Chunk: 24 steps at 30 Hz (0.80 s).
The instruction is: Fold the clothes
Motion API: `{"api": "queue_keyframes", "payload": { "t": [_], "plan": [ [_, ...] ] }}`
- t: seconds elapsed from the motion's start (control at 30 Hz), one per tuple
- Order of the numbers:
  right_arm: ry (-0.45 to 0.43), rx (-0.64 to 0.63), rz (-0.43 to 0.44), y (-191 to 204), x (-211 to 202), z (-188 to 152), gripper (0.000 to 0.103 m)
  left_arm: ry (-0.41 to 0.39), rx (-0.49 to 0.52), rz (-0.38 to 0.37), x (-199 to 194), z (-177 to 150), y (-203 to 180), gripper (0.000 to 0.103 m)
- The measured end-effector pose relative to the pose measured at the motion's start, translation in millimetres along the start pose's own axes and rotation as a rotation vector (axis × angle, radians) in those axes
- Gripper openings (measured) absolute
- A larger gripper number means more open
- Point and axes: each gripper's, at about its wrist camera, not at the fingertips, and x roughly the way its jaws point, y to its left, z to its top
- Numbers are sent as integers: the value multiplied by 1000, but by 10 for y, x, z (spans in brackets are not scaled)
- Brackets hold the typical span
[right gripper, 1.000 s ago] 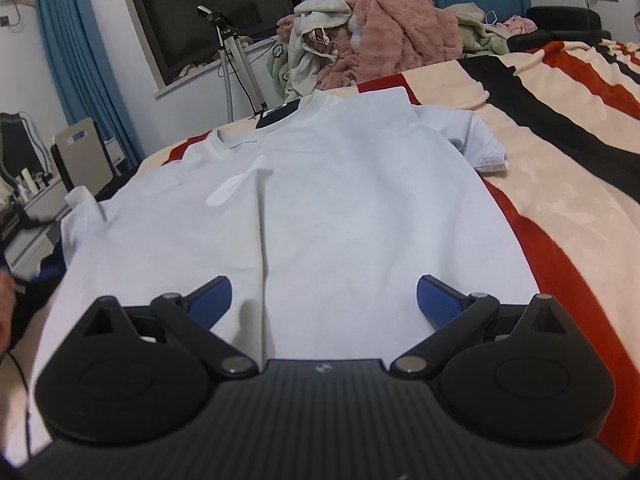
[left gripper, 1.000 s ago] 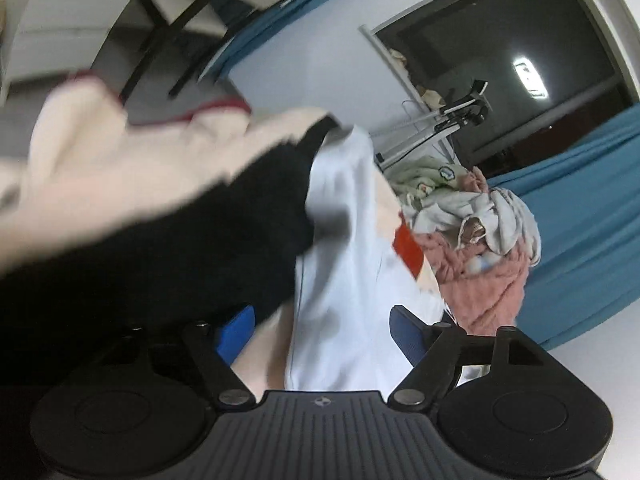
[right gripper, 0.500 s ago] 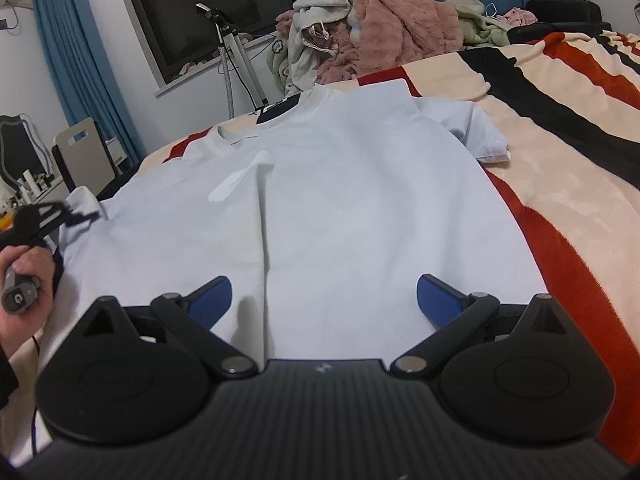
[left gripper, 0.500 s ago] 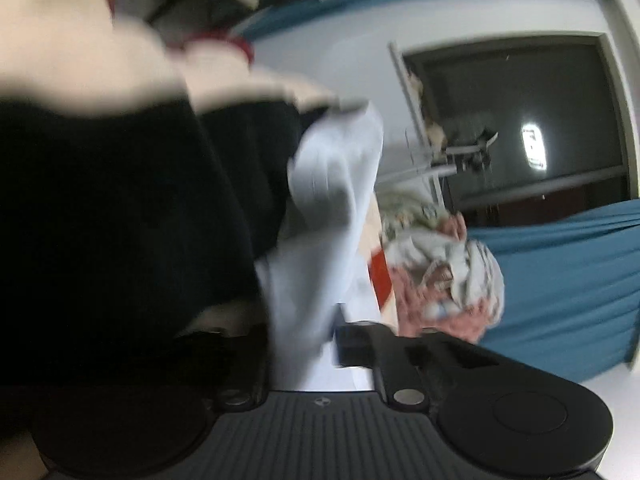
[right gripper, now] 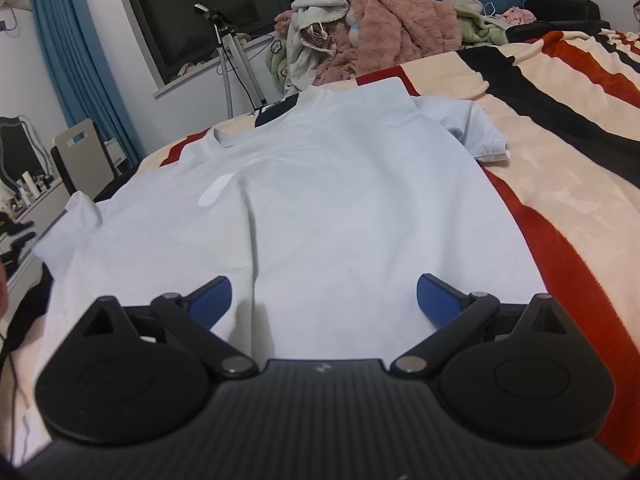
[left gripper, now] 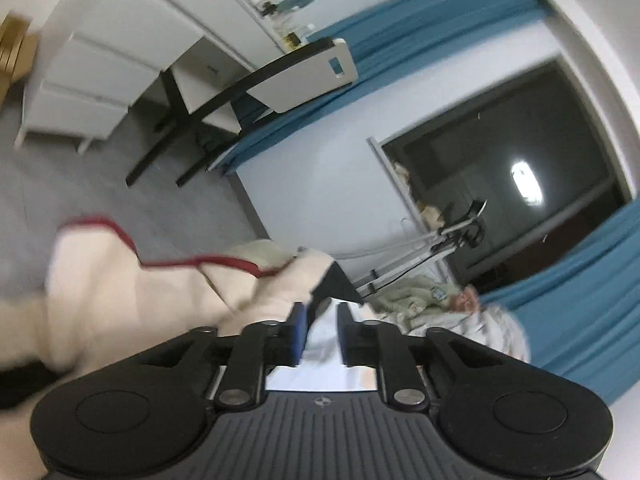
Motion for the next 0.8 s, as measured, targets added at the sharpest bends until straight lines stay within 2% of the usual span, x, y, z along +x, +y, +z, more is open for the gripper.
{"api": "queue_keyframes", "payload": {
  "t": [0.07, 0.1, 0.13, 0.2, 0.33, 0.43, 0.57, 0.63, 0.8],
  "plan": [
    [-3, -3, 1, 4, -6, -1, 101, 22, 94, 42, -67, 61, -47, 25],
    [-5, -5, 1, 5, -8, 0, 101, 24, 154, 54, -147, 56, -94, 38],
    [-6, -7, 1, 9, -10, 2, 101, 24, 206, 63, -252, 32, -132, 45],
    [-11, -15, 0, 22, -20, 9, 101, 62, 318, 80, -492, -91, -238, 47],
    [-33, -33, 1, 52, -71, 34, 101, 214, 498, 145, -1192, -675, -371, 48],
    [-57, -48, 8, 71, -162, 53, 101, 338, 515, 160, -1786, -1058, -340, 48],
    [-88, -78, 20, 109, -338, 66, 101, 512, 544, 240, -2309, -1465, -299, 48],
    [-107, -92, 26, 121, -468, 68, 101, 560, 543, 232, -2529, -1631, -260, 49],
    [-118, -102, 28, 117, -867, 53, 101, 661, 520, 241, -2740, -1829, -44, 53]
  ]
}}
